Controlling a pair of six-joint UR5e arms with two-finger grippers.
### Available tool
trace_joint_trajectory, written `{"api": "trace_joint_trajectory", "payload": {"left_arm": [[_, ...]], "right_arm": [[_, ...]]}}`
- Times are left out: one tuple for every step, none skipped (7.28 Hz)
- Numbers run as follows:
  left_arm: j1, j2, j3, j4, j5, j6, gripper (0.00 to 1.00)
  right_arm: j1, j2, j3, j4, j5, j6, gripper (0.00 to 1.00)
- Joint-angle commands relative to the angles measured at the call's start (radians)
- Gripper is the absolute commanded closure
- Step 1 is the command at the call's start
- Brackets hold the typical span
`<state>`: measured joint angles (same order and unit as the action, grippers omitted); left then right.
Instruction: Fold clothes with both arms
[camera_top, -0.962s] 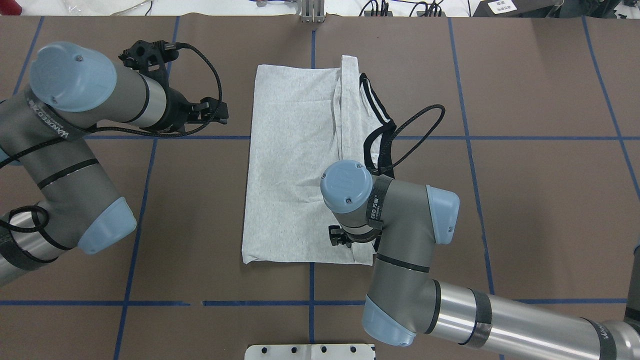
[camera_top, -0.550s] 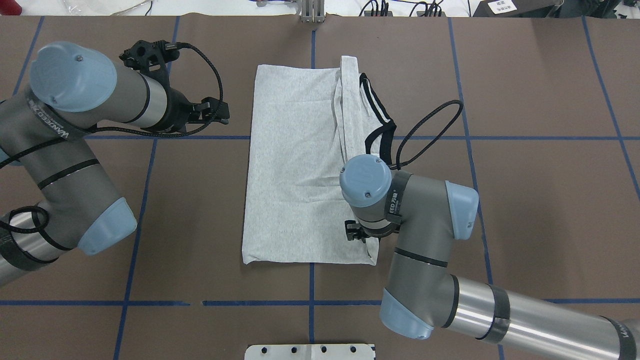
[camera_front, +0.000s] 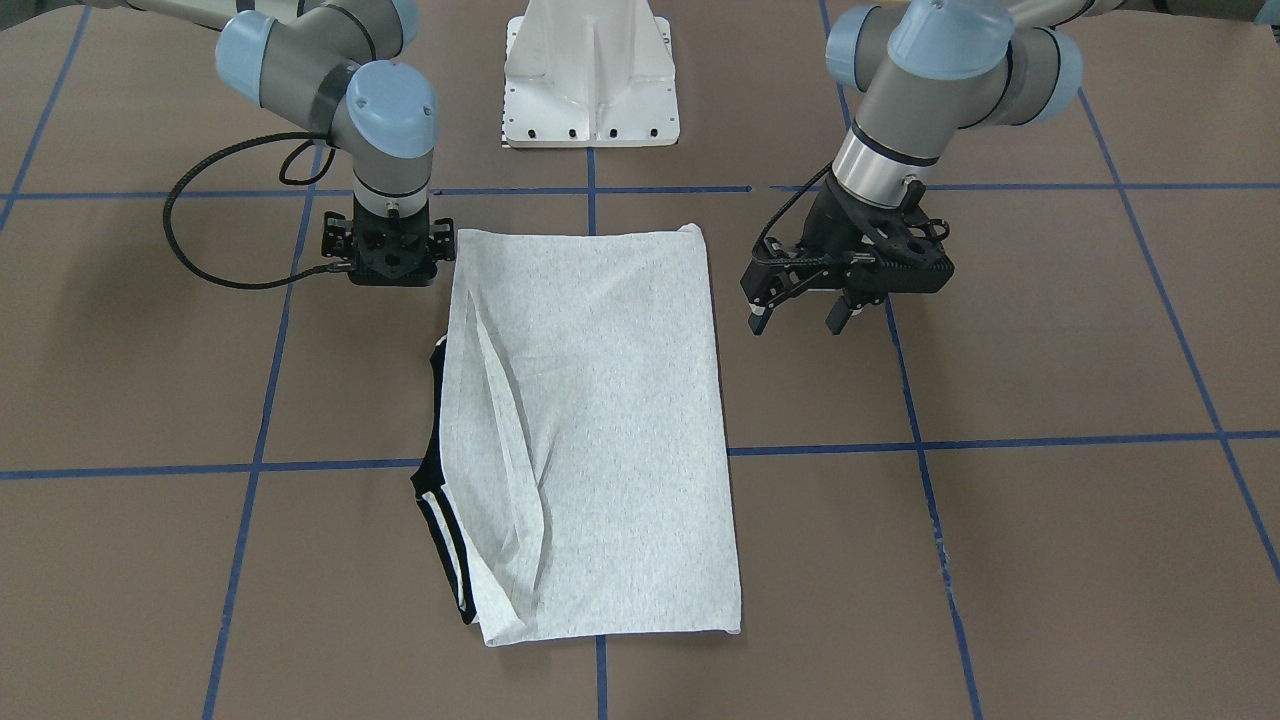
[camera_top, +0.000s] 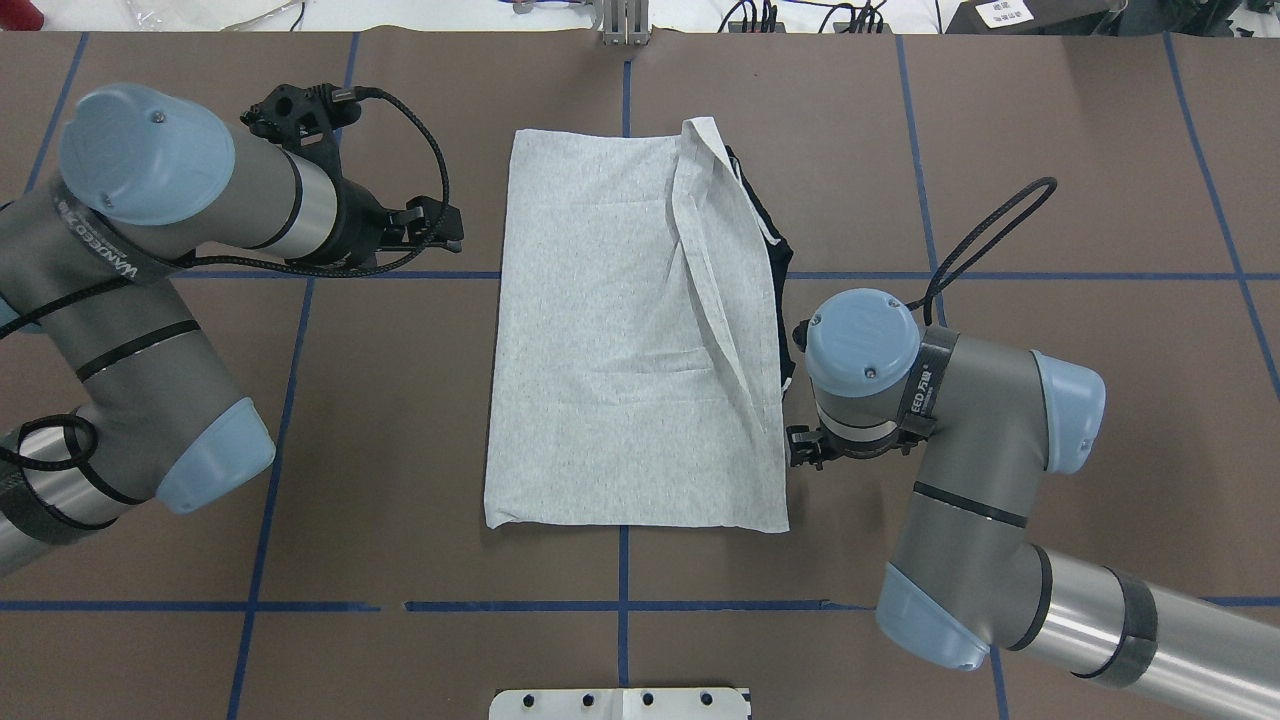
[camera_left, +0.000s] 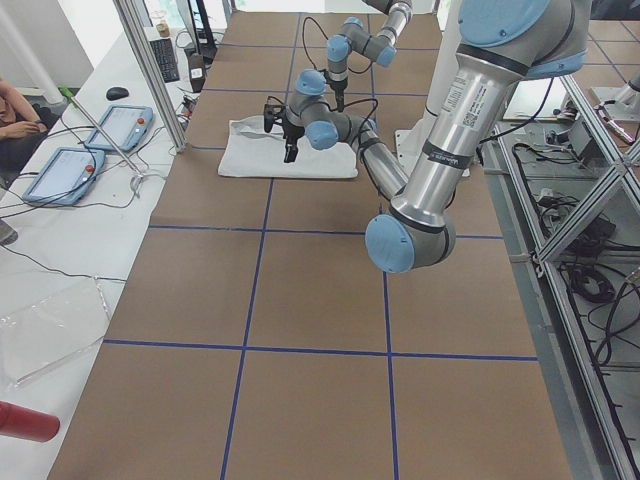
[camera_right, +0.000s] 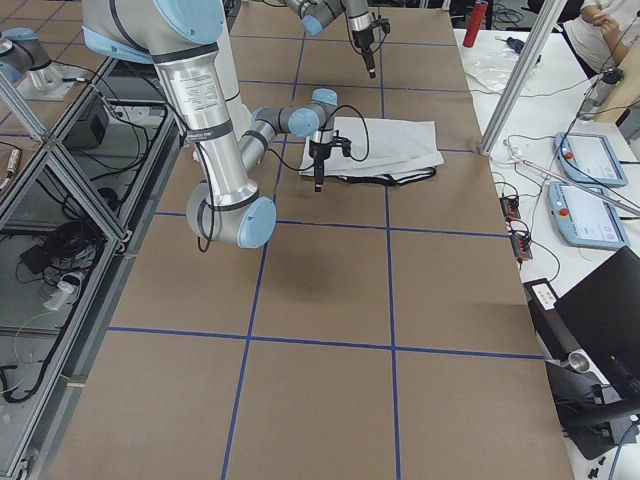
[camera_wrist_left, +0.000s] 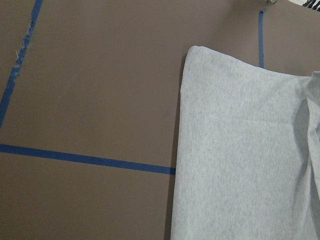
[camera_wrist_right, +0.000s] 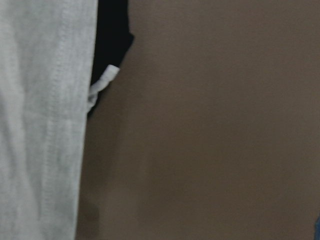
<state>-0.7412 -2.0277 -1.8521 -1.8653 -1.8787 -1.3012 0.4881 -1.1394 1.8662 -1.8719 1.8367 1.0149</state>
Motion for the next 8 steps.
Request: {"api": "trace_joint_trajectory", "payload": {"left_arm": [[0.0,-0.003,0.001,0.0,-0.003,0.0,0.0],[0.0,-0.003,0.001,0.0,-0.003,0.0,0.0],[0.0,-0.002,0.002,0.0,-0.003,0.002,0.0],[0.0,0.001,0.002,0.0,-0.003,0.003,0.0],[0.0,0.003,0.002,0.0,-0.003,0.003,0.0],[0.0,0.003,0.002,0.0,-0.003,0.003,0.0],[0.0,0.003,0.001,-0.002,-0.003,0.003,0.0],[0.0,0.003,0.001,-0.002,-0.003,0.005,0.0]], "right_arm": [[0.049,0.079,-0.018,0.003,0.0,-0.068,0.0],[0.07,0.166,-0.098,0.01,-0.004,-0.084,0.0],[0.09,0.273,-0.211,0.019,-0.004,-0.102,0.0],[0.101,0.317,-0.31,0.104,-0.005,-0.111,0.0],[0.113,0.332,-0.396,0.216,-0.007,-0.113,0.0],[0.13,0.354,-0.453,0.308,-0.007,-0.14,0.0],[0.13,0.381,-0.504,0.322,-0.01,-0.142,0.0],[0.13,0.409,-0.547,0.324,-0.036,-0.147,0.0]]}}
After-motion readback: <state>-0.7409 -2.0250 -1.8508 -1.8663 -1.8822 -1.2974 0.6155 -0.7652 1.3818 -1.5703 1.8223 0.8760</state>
